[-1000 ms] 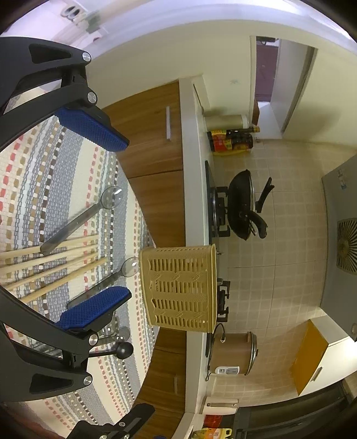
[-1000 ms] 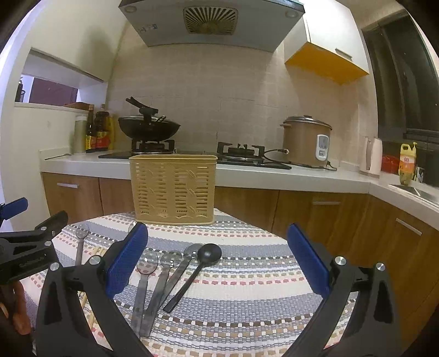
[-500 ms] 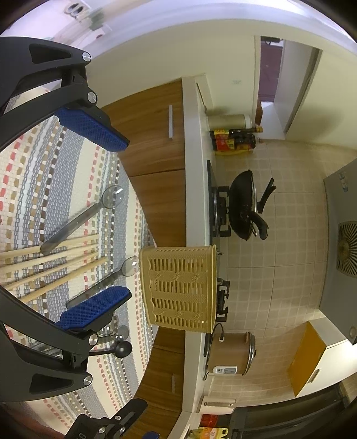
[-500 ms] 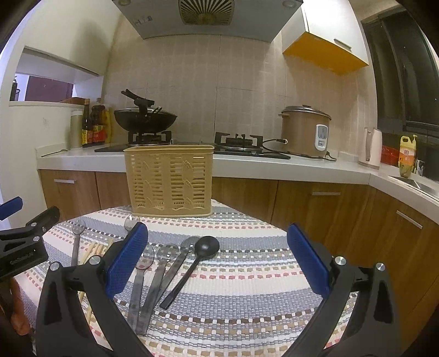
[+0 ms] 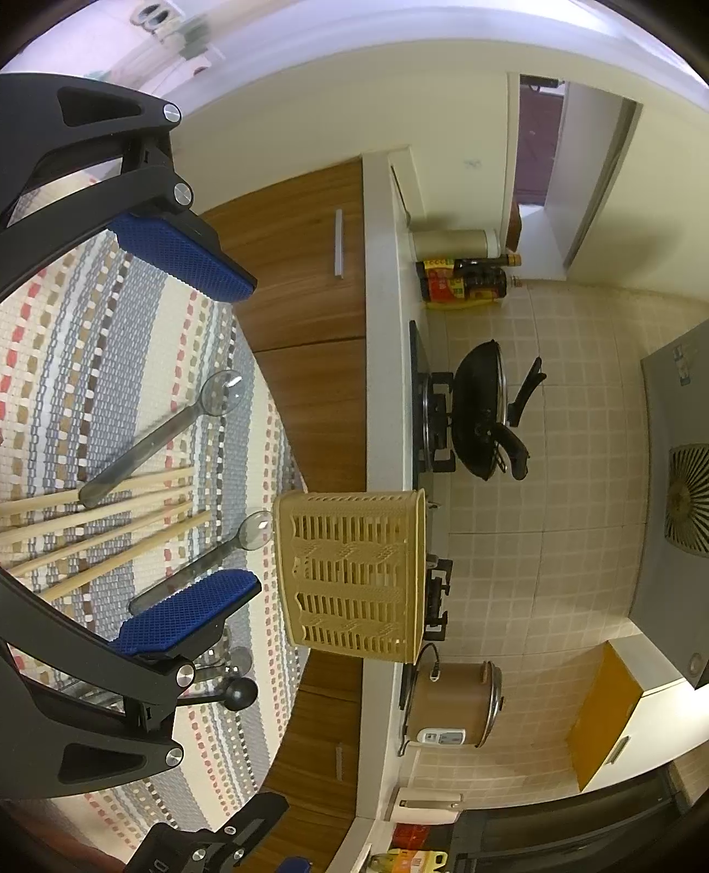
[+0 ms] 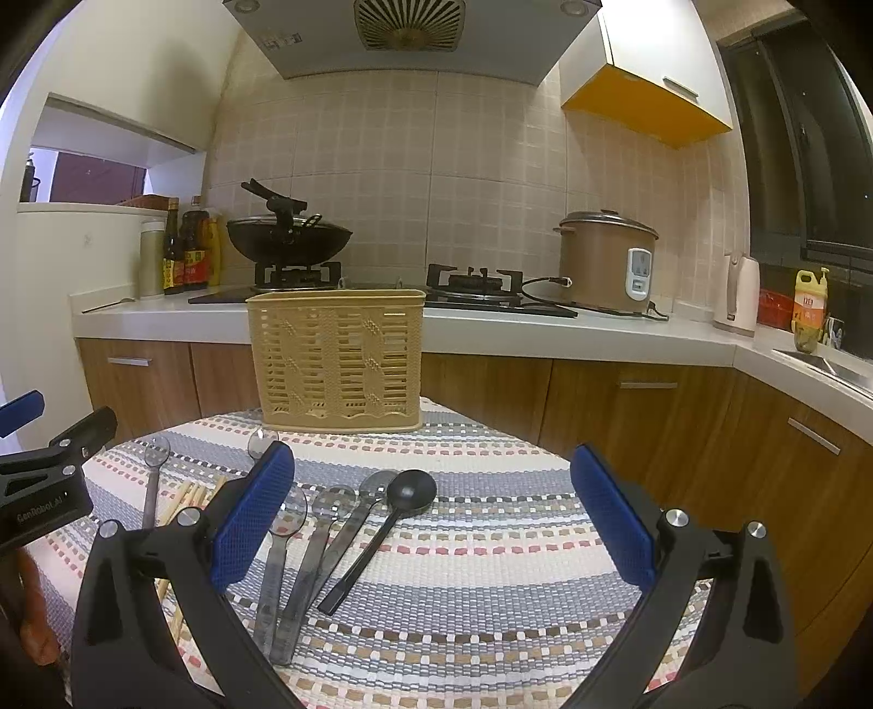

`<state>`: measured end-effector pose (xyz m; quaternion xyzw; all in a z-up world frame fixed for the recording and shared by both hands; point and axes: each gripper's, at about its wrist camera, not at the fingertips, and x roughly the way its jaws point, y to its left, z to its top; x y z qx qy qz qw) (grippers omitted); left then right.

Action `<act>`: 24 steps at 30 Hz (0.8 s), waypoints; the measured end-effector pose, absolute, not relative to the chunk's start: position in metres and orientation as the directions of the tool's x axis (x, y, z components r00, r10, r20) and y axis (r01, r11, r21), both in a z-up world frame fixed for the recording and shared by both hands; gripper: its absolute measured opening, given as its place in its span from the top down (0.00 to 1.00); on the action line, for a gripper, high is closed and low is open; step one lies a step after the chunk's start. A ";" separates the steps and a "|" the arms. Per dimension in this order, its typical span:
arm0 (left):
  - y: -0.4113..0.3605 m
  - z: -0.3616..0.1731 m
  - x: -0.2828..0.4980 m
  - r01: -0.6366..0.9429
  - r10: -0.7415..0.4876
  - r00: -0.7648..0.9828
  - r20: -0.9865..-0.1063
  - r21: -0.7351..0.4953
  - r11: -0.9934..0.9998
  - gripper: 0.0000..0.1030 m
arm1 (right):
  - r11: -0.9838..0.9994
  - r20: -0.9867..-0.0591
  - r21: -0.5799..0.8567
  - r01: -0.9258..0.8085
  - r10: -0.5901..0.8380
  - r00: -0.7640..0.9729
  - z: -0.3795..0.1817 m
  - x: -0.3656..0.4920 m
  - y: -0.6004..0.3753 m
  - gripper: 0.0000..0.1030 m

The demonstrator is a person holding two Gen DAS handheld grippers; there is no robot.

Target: Organize utensils

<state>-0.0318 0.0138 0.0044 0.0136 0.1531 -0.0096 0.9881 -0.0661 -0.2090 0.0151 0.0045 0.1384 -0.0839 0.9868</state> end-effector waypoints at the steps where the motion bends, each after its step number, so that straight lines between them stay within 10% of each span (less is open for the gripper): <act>1: 0.014 0.004 -0.032 0.023 -0.015 0.953 -0.302 0.024 0.999 0.07 | 0.986 -0.274 -0.015 0.167 -0.164 0.948 0.015 -0.066 -0.209 0.06; 24: 0.013 0.003 -0.031 0.052 -0.046 0.946 -0.320 0.010 0.999 0.07 | 0.979 -0.319 -0.026 0.201 -0.198 0.927 0.013 -0.058 -0.212 0.06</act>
